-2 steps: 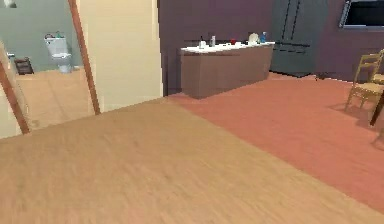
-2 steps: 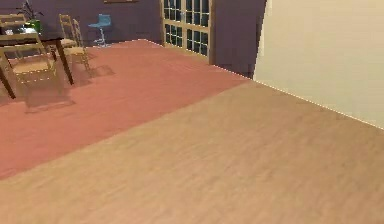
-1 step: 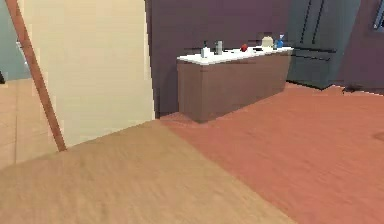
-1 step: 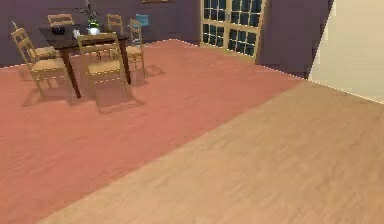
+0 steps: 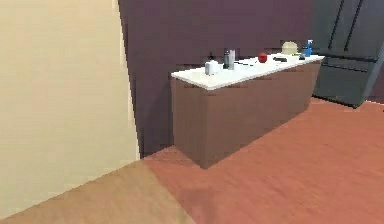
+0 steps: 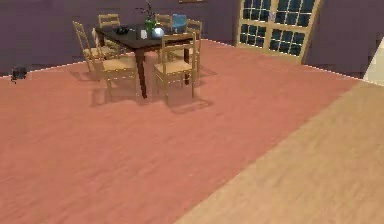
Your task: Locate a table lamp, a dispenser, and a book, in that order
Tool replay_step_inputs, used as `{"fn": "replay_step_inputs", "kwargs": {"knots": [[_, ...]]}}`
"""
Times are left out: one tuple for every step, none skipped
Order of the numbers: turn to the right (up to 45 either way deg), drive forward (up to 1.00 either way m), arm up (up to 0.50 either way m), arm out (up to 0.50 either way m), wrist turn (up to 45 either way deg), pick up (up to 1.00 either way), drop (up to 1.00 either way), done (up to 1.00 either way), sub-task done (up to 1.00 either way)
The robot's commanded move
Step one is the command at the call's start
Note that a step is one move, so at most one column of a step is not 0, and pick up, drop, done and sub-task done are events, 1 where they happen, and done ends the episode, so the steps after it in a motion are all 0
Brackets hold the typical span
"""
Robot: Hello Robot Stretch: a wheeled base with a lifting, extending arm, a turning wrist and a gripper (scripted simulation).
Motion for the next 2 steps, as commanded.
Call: {"fn": "replay_step_inputs", "kwargs": {"knots": [[0.0,1.0,0.0,0.0,0.0,0.0,0.0,0.0,0.0],[6.0,0.0,0.0,0.0,0.0,0.0,0.0,0.0,0.0]]}}
